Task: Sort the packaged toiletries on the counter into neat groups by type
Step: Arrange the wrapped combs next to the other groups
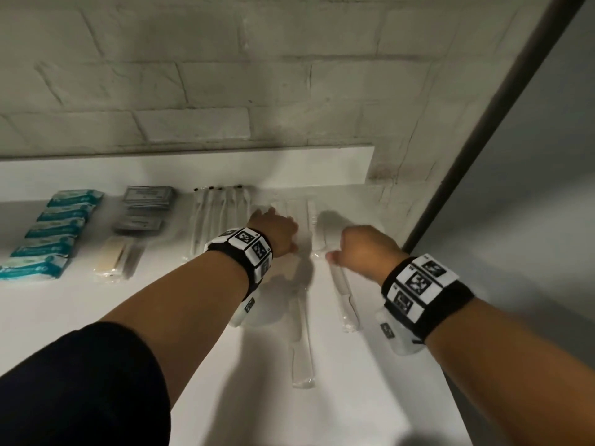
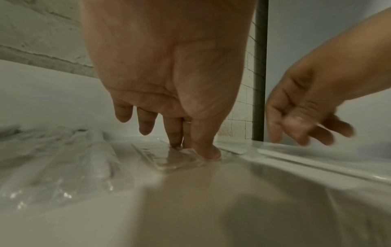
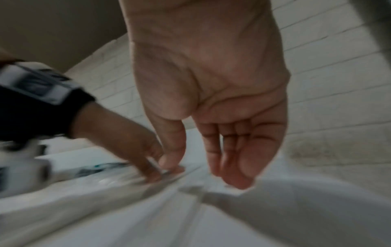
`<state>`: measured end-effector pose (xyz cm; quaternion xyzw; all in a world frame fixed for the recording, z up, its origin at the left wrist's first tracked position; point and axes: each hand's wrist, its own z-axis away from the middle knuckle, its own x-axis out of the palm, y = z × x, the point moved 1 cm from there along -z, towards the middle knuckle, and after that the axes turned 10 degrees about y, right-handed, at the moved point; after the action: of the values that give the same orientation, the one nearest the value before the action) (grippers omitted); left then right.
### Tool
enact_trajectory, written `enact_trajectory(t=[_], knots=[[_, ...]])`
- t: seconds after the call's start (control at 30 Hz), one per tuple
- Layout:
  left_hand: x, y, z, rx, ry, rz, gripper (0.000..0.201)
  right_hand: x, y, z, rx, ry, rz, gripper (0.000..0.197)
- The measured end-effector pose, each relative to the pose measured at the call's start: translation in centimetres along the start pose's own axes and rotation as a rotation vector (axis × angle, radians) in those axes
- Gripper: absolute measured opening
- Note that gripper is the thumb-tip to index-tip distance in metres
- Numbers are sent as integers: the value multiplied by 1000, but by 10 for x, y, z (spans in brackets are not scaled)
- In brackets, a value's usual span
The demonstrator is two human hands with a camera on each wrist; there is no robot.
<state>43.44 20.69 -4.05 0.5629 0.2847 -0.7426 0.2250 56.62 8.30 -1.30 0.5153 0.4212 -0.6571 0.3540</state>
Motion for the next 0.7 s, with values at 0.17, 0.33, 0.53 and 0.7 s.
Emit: enact_trajectory(t=[0.17,0.33,0.53,0.7], knots=[[2,-1,-4,-1,5,-7,59,26,-20,17,50,-92,92,44],[-2,1,-1,3,108,20,55,23,-9,15,67,-27,56,46],[-7,20,-5,59,145,77,47,-1,21,-21,156,97,-198,45],[-4,30,-12,52,122,78,42,-7,38,-33,-116,-7,34,54]])
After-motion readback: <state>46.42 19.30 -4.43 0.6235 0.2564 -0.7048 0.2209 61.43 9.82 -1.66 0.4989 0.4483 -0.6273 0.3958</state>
